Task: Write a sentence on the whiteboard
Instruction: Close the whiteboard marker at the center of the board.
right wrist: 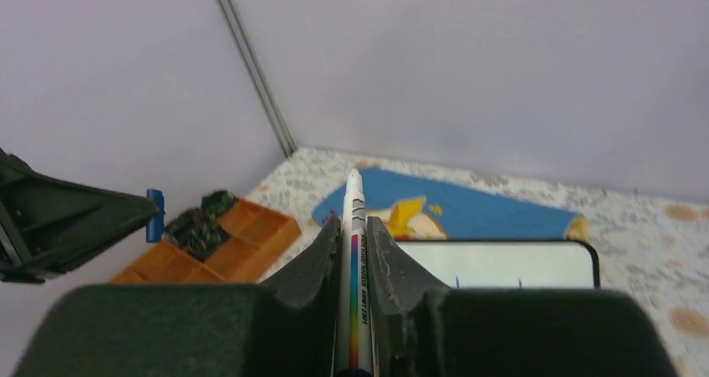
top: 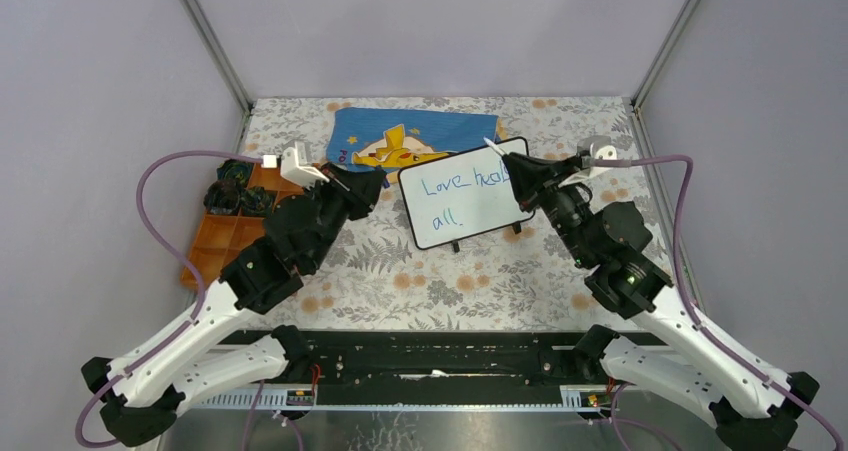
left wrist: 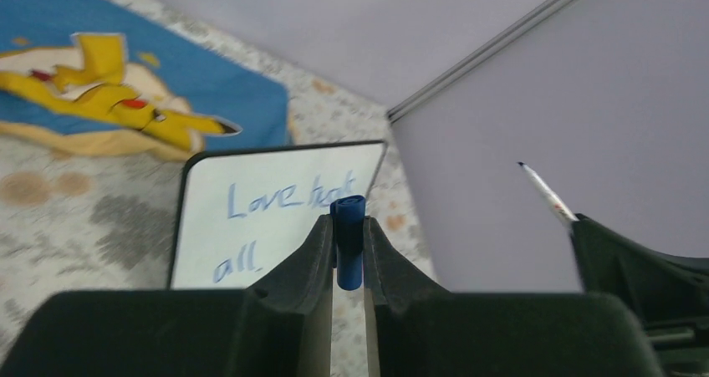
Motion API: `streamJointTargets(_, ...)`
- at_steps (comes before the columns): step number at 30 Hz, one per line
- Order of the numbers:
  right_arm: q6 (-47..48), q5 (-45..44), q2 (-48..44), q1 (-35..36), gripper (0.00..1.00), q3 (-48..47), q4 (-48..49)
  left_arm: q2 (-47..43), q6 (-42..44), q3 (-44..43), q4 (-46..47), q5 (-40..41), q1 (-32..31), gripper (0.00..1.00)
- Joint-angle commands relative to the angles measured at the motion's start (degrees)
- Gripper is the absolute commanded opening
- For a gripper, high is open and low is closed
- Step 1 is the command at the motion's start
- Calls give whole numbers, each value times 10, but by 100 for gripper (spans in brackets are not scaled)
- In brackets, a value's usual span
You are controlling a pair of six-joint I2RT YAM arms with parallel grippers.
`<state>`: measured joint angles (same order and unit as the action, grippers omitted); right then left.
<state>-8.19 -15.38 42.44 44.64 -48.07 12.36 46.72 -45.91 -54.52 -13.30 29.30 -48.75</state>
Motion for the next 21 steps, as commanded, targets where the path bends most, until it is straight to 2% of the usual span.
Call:
streamJointTargets(1,46,-10,34,31,0,-40,181,-3,-8,7,154,-13,8,0)
streamJointTargets(6,160,-89,84,140,0,-32,273,19,-81,38,237,-104,69,0)
streamJointTargets(10,150,-95,76,146,0,13,295,43,-153,73,314,-211,132,0)
streamJointTargets(14,139,-89,34,146,0,82,314,52,-197,105,386,-274,166,0)
streamJointTargets(21,120,-68,-22,146,0,139,264,26,-192,140,422,-329,182,0)
